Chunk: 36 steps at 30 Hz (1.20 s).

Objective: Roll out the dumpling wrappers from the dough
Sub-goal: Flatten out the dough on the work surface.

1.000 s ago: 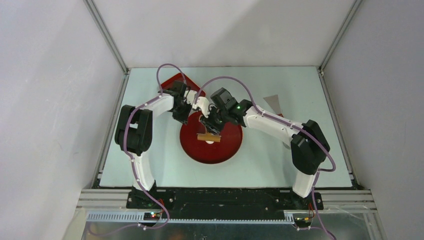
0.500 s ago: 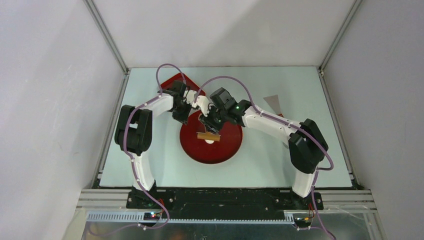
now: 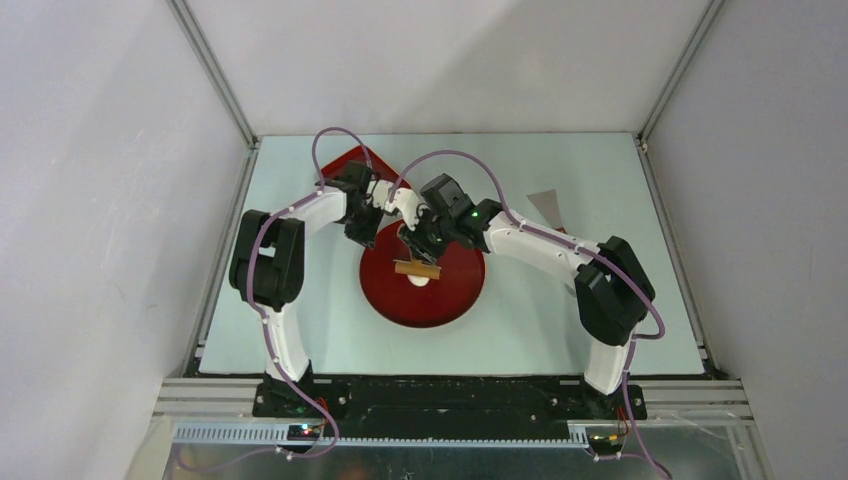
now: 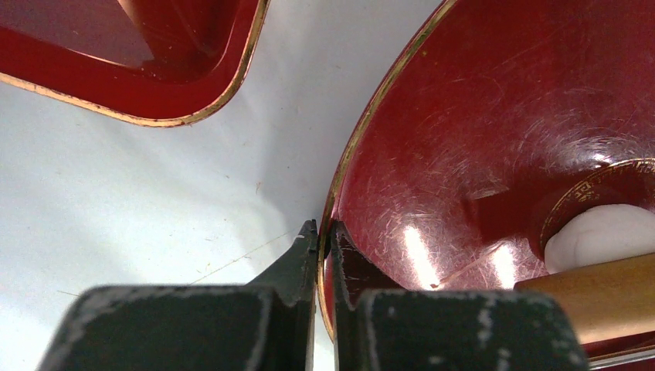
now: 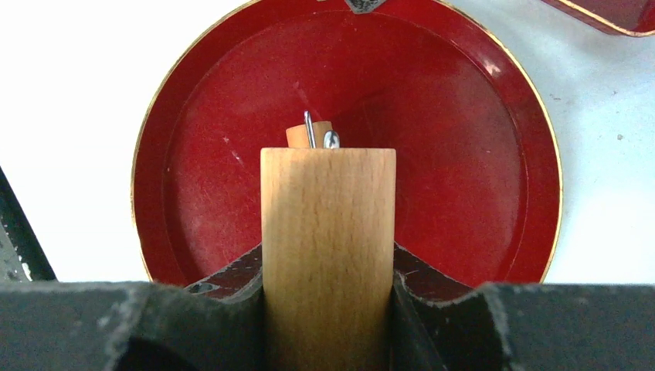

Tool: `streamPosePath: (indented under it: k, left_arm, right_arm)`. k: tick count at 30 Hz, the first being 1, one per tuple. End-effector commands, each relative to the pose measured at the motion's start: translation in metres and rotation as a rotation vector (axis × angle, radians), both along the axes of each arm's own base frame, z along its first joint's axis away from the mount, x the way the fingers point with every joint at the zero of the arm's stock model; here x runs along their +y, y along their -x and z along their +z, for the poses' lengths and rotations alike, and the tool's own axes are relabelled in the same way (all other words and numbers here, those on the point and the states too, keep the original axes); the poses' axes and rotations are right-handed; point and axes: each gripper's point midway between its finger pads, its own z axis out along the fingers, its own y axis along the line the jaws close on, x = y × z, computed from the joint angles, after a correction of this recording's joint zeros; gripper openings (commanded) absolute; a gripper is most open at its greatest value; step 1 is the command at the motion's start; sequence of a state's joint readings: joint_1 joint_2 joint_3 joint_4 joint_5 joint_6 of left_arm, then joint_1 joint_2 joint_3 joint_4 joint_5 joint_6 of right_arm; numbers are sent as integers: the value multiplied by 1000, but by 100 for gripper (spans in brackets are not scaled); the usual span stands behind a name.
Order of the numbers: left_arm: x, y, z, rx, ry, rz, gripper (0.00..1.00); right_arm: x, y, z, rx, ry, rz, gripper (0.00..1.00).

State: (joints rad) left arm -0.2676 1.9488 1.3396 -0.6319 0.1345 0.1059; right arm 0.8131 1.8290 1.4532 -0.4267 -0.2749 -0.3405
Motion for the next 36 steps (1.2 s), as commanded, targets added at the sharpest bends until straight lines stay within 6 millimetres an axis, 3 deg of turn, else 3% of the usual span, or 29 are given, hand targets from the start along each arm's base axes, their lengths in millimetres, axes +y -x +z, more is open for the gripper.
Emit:
streamPosePath:
  k: [1,8,20,36]
  left_arm:
    - [5,-4,-7,6,-21,1,0]
    - [5,-4,-8,8,-23,1,0]
    - [5,-3,-8,9,-21,3,0]
    - [5,-4,-7,9,-18,2,0]
  right_arm:
    - [-14,-24,-23,-54,80,-76,0]
    - [-13,-20,-25,-44,82,-54,0]
    - [-8,26,-30,73,69,167,0]
    - [-10,52,-33,126,75,276,0]
